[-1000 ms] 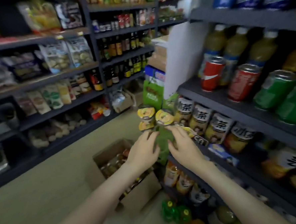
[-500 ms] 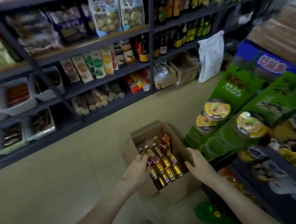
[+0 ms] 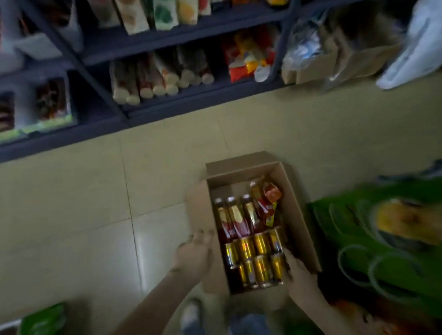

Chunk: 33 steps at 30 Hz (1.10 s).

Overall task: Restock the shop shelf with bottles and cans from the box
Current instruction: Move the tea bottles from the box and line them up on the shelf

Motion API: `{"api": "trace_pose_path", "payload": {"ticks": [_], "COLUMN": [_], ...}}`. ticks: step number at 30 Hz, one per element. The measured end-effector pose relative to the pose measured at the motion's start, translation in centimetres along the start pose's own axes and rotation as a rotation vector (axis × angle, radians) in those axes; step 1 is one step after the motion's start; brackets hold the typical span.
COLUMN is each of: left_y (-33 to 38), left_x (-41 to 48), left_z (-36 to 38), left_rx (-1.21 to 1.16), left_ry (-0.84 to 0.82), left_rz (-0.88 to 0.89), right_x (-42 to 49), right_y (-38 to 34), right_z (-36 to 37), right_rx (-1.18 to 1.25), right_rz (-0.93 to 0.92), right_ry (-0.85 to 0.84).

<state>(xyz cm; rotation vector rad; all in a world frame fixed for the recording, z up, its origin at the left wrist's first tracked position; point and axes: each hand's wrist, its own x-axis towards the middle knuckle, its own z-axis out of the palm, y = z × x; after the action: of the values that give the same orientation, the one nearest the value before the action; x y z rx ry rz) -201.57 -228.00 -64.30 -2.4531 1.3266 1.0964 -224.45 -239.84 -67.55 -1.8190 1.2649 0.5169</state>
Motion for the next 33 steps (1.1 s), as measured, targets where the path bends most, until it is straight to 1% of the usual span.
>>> {"api": "trace_pose_path", "payload": {"ticks": [3,5,7,9,10,12,14,17,19,21,23,25,27,28,30,32,33], "left_y": [-3.1,-4.7,-5.7,-6.6,-7.1,-8.1,-8.6,-9.0,-9.1,-9.3,-9.4,-9.1,-8.7,-8.3,-7.3,-6.2,-5.8], "left_x": [7.5,11.9,16.2,20.1,21.8,24.2,25.7,26.5,26.8,26.9,26.8,26.6,26.3,26.2,26.2,26.5,26.9], "left_z": [6.0,10.3,14.1,17.4,19.0,22.0,24.7,27.2,27.8,28.0,28.0,27.5,26.5,25.9,23.4,20.5,18.8], "left_rx": [0.004,0.013,0.085,0.152,0.172,0.163,0.142,0.116,0.101,0.106,0.095,0.05,-0.046,-0.139,-0.403,-0.624,-0.731], "left_ry": [-0.047,-0.075,-0.072,-0.039,0.008,0.137,0.193,0.241,0.271,0.273,0.264,0.229,0.192,0.18,0.167,0.19,0.183], "left_rz": [-0.11,-0.145,-0.076,0.044,0.089,0.125,0.133,0.171,0.173,0.181,0.187,0.167,0.126,0.105,0.061,-0.002,-0.067], "right_x": [9.3,15.2,21.0,26.7,29.3,33.3,35.8,37.4,37.7,37.8,38.2,38.4,37.9,37.3,35.5,33.8,33.0], "right_y": [1.5,2.7,3.5,3.5,3.4,3.3,3.5,4.6,5.4,5.6,5.8,5.9,5.4,4.9,3.8,2.7,2.1], "right_z": [3.1,6.4,9.2,11.9,13.4,16.3,18.6,19.7,19.9,19.5,18.6,17.6,16.4,15.8,14.6,13.4,12.9], "right_rx": [-0.004,-0.07,-0.197,-0.298,-0.328,-0.34,-0.327,-0.239,-0.156,-0.135,-0.109,0.005,0.221,0.348,0.62,0.927,1.056], "right_rz": [-0.078,-0.082,-0.098,-0.183,-0.201,-0.174,-0.13,-0.111,-0.127,-0.189,-0.217,-0.162,-0.083,-0.037,0.04,0.098,0.111], "right_ry": [-0.021,-0.041,0.003,0.042,0.035,-0.041,-0.129,-0.171,-0.154,-0.093,-0.093,-0.139,-0.129,-0.122,-0.142,-0.2,-0.247]}}
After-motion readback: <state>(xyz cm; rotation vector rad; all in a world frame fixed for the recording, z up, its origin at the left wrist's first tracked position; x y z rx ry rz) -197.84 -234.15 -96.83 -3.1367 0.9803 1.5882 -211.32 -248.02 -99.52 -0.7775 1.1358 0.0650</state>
